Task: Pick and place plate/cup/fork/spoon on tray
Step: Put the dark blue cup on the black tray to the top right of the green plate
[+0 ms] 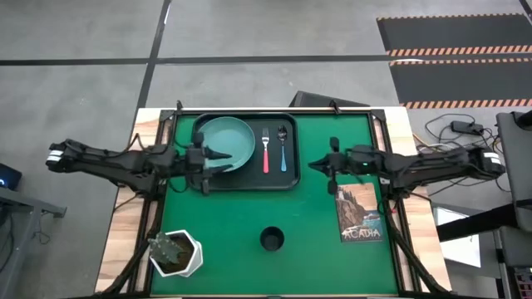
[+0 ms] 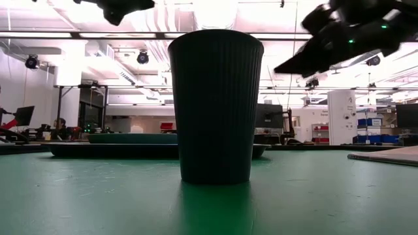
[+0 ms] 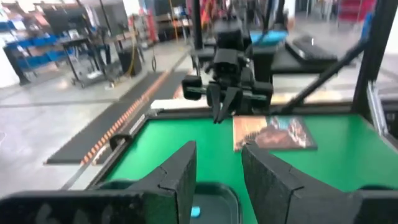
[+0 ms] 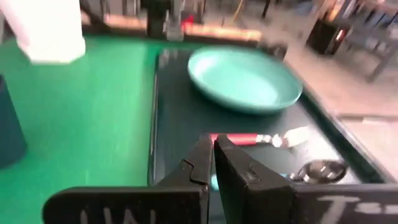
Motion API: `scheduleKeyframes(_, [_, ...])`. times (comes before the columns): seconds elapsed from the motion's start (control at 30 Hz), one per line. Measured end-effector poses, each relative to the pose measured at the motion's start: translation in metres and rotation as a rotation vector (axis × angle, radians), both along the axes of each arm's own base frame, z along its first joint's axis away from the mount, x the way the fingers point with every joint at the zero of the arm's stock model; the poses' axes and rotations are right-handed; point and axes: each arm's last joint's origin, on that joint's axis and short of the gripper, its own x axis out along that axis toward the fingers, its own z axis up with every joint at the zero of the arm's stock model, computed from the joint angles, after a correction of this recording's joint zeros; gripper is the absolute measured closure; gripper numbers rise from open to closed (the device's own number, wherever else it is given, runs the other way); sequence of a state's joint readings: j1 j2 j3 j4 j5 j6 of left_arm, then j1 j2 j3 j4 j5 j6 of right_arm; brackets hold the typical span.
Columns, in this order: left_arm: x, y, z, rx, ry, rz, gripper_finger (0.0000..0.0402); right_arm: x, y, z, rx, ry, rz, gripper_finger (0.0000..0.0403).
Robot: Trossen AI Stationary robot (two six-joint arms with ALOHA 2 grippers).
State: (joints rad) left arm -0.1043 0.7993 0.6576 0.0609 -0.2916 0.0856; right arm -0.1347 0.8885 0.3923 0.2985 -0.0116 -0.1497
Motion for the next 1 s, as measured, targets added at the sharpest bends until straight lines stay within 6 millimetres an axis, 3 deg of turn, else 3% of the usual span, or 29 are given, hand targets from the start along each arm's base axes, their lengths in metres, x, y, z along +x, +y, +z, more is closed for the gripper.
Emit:
scheduleKeyframes(0.23, [-0.022, 0.002, -0.01, -0.011, -0.109, 0.0, 0.0292, -0.03, 0.005, -0.002, 0.076, -0.157, 0.003, 0.0394])
scheduleKeyframes(0.43, [-0.031, 0.003, -0.011, -0.014, -0.138, 0.0, 0.0292, -0.033, 0.017, 0.002, 0.195, -0.209, 0.07, 0.0394])
scheduleKeyframes(0.7, [-0.037, 0.004, -0.011, -0.019, -0.192, 0.0, 0.0292, -0.012, 0.048, 0.026, 0.191, -0.213, 0.172, 0.0394])
scheduleKeyframes(1.0, [-0.037, 0.004, -0.011, -0.02, -0.192, 0.0, 0.0292, 0.036, 0.08, 0.043, 0.18, -0.114, 0.215, 0.0394])
